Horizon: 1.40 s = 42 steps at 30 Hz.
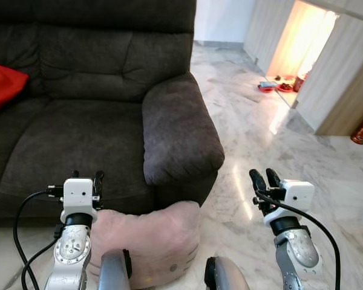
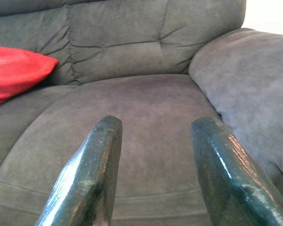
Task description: Move the pillow to the sofa from floor
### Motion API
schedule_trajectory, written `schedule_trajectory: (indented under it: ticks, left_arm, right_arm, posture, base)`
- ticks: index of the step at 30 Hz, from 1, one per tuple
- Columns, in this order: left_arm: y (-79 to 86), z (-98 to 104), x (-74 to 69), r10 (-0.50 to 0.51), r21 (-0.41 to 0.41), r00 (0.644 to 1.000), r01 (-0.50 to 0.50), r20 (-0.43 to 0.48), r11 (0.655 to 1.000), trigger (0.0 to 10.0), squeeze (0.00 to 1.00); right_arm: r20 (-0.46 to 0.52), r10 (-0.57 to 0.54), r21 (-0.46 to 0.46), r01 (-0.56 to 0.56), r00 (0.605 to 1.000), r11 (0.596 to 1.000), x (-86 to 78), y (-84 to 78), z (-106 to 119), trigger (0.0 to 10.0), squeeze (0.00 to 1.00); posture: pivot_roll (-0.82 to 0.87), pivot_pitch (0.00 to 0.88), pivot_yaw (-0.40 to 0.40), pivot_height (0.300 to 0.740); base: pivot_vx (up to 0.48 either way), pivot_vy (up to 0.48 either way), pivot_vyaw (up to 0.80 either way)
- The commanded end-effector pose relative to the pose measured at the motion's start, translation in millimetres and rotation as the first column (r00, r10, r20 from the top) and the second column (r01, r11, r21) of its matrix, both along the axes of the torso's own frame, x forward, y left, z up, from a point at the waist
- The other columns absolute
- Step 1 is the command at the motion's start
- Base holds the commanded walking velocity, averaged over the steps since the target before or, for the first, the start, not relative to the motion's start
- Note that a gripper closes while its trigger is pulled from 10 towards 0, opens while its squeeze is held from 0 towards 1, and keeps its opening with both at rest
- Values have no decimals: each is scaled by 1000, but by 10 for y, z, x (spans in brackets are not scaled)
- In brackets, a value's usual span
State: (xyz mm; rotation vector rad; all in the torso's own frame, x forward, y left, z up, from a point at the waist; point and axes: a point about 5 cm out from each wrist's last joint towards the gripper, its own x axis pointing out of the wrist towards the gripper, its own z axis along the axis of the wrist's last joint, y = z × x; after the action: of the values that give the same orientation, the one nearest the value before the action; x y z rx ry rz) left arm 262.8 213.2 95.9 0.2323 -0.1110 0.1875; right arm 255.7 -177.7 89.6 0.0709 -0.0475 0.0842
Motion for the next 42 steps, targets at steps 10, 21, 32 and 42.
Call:
schedule_trajectory:
  ticks: [10,21,32,42]
  left_arm:
    - [-31,13,36,-5,-4,1000,4,-6,1000,10000,0]
    - [-16,28,43,3,-1,1000,-3,-1,1000,10000,0]
    - [-28,33,62,-6,-3,1000,6,-2,1000,10000,0]
    - [-36,20,70,-14,-5,1000,14,-10,1000,10000,0]
  right_arm:
    - [12,4,-18,-4,1000,1000,-3,-31,37,10000,0]
    - [23,42,-17,-42,999,999,-13,22,43,10000,0]
    - [21,60,-3,-60,998,998,-22,34,36,10000,0]
    - [17,50,5,-50,999,999,-10,22,31,10000,0]
  posture:
    - [-6,0,-95,513]
    - [-5,0,-92,513]
    - [-5,0,-90,513]
    - [-7,0,-89,513]
  base:
    - [0,0,0]
    - [0,0,578]
    - [0,0,740]
    - [0,0,94]
